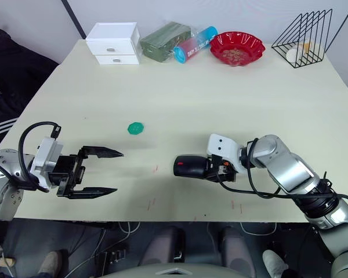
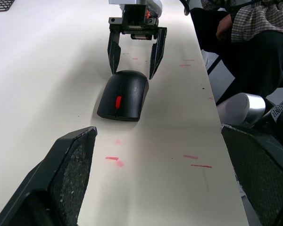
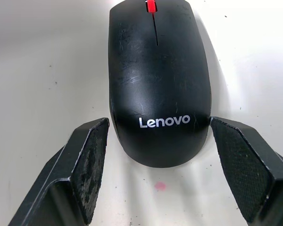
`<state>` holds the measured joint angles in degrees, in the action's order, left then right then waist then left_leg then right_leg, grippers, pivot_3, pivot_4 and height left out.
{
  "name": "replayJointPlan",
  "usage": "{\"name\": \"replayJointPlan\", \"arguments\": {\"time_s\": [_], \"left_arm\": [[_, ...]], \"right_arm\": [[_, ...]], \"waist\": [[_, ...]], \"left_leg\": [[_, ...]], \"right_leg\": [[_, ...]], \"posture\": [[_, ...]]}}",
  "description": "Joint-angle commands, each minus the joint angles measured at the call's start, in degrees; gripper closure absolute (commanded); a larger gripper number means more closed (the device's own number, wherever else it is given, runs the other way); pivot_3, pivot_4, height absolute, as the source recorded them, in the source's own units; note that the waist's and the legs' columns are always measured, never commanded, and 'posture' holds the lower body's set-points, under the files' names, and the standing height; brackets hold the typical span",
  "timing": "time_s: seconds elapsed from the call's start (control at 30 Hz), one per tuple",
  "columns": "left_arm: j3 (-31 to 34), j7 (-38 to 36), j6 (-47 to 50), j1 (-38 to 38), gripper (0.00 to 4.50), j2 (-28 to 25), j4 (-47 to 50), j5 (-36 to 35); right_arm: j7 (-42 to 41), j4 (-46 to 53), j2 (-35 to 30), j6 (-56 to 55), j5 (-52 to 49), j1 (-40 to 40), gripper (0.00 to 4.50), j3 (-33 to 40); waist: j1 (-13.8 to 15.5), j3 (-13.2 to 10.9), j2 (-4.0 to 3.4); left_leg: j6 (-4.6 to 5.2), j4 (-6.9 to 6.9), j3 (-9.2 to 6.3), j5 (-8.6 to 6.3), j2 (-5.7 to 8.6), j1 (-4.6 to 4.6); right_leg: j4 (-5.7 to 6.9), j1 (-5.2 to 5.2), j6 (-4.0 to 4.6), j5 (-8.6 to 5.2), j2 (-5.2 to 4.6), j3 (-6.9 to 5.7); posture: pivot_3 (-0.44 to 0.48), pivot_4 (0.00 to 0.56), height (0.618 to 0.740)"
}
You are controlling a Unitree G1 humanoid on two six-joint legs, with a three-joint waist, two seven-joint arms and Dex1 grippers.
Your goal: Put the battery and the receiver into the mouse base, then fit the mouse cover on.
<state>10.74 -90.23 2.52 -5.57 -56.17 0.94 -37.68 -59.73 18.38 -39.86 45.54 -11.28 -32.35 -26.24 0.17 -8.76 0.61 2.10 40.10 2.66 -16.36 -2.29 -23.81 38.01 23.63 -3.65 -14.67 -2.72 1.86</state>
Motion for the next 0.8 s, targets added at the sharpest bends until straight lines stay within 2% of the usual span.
{"name": "replayJointPlan", "arguments": {"time_s": [0.03, 0.3, 0.33, 0.37, 0.43, 0.47, 0.5, 0.8], "left_arm": [[1.29, -2.27, -0.6, -0.15, 0.0, -0.85, 0.59, -0.39], [1.2, -2.27, -0.41, -0.56, 0.0, -0.77, 0.45, -0.25], [1.18, -2.27, -0.44, -0.59, 0.0, -0.75, 0.45, -0.23], [1.16, -2.27, -0.42, -0.59, 0.0, -0.75, 0.47, -0.25], [1.13, -2.27, -0.45, -0.54, 0.0, -0.77, 0.5, -0.26], [1.14, -2.27, -0.48, -0.46, 0.0, -0.78, 0.52, -0.26], [1.22, -2.27, -0.55, -0.29, 0.0, -0.76, 0.57, -0.26], [1.63, -2.27, -1.79, 1.43, 0.0, -0.83, 0.23, -0.43]], "right_arm": [[-1.07, 2.7, -0.59, -1.57, -1.34, -0.5, 0.94, 2.26], [0.4, 3.99, 2.97, -3.27, -4.39, -1.98, 0.94, 5.41], [1.17, 3.76, 3.87, -3.6, -4.14, -2.08, 1.33, 5.31], [1.66, 3.67, 4.49, -3.6, -4.15, -2.11, 1.44, 5.26], [2.1, 3.7, 5.04, -3.47, -4.16, -2.15, 2.03, 4.99], [2.49, 3.72, 5.45, -3.26, -3.87, -2.23, 2.57, 4.62], [2.83, 3.78, 5.9, -3.09, -3.67, -2.27, 2.77, 4.22], [7.76, 2.95, 10.63, -1.15, -2.41, -2.05, 2.77, 2.29]], "waist": [[-0.06, 0.0, 0.0], [-0.63, -0.01, 0.01], [-0.65, -0.01, 0.01], [-0.71, -0.01, 0.01], [-0.8, -0.01, 0.01], [-0.81, -0.01, 0.01], [-0.8, -0.01, 0.01], [-0.85, -0.02, 0.03]], "left_leg": [[0.0, 0.0, 0.0, 0.0, 0.0, 0.0], [0.0, 0.0, -0.03, 0.0, 0.0, 0.0], [0.0, 0.0, -0.03, 0.0, 0.0, 0.0], [0.0, 0.0, -0.03, 0.0, 0.0, 0.0], [0.0, 0.0, -0.02, 0.0, 0.0, 0.0], [0.0, 0.0, -0.03, 0.0, 0.0, 0.0], [0.0, 0.0, -0.02, 0.0, 0.0, 0.0], [0.0, 0.0, -0.02, 0.0, 0.0, 0.0]], "right_leg": [[0.0, 0.0, 0.0, 0.0, 0.0, 0.0], [0.01, 0.0, 0.0, 0.0, 0.0, 0.0], [0.01, 0.0, 0.0, 0.0, 0.0, 0.0], [0.01, 0.0, 0.0, 0.0, 0.0, 0.0], [0.01, 0.0, 0.0, 0.0, 0.0, 0.0], [0.02, 0.0, -0.01, 0.0, 0.0, 0.0], [0.02, 0.0, 0.0, 0.0, 0.0, 0.0], [0.03, 0.01, 0.0, 0.0, -0.01, 0.0]], "posture": [[0.0, 0.15, 0.74], [0.0, 0.15, 0.74], [0.0, 0.15, 0.74], [0.0, 0.15, 0.74], [0.0, 0.15, 0.74], [0.0, 0.15, 0.74], [0.0, 0.15, 0.74], [0.0, 0.15, 0.74]]}}
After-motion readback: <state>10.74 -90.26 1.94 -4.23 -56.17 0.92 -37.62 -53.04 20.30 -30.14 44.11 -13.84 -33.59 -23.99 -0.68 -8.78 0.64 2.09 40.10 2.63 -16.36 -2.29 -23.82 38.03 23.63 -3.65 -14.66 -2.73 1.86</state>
